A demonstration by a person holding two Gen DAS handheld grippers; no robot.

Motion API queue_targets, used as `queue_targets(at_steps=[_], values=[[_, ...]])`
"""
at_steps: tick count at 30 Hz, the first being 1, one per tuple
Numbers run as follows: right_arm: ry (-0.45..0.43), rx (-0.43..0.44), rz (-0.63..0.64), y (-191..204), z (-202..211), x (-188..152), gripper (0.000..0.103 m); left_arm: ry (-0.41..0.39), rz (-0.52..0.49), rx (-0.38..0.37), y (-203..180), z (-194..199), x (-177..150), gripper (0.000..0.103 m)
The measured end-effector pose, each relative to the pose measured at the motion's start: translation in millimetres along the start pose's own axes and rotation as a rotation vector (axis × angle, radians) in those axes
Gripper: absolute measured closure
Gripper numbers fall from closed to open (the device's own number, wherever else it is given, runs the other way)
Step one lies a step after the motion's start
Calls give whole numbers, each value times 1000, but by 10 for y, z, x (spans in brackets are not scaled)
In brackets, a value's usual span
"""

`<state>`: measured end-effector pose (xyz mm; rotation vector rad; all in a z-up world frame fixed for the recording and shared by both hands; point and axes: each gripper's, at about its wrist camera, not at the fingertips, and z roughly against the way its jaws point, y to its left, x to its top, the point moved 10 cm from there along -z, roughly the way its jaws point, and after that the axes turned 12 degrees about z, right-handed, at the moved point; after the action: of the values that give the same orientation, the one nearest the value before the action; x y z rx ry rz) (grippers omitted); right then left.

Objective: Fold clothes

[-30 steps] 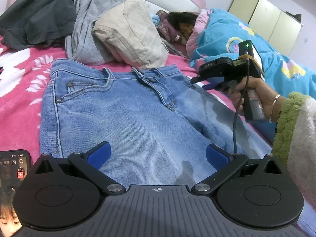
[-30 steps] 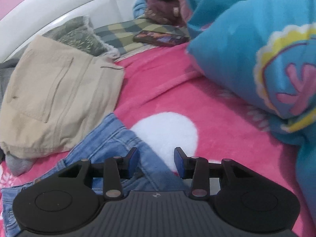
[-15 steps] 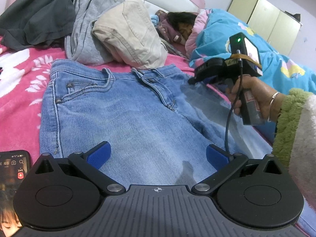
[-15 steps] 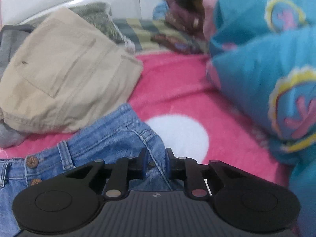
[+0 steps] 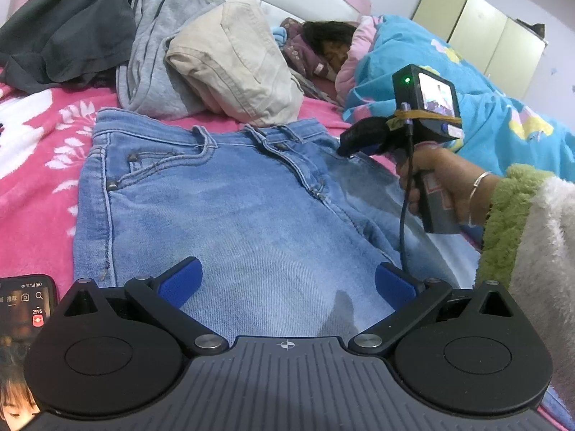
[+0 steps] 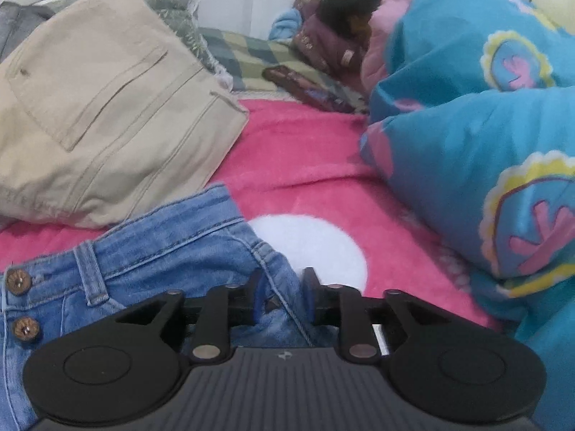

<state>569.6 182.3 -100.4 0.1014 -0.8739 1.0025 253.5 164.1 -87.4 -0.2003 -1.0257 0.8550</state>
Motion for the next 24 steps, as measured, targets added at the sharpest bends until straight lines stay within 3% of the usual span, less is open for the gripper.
queue_targets(at_steps=[4,8,12,16,22,24], values=[[-23,-62,-12,-368,465,35,55,2,7,-8,3,2,8,0],[-62,-95,-51,-782,1271,-26,55,6,13,-8,4,0,17,0],[-50,-85,-49,-937,2000,-249,62,10,15,-6,3,7,19,0],[49,-27,-56,-752,2040,-692,75,11,10,1,-5,14,8,0],[141,37,-107,-419,1347,-1219,89,2,-20,21,-25,4,-18,0],[155,-19,-135,-507,1211,-1287,91,-2,-31,29,-32,-1,-27,0]])
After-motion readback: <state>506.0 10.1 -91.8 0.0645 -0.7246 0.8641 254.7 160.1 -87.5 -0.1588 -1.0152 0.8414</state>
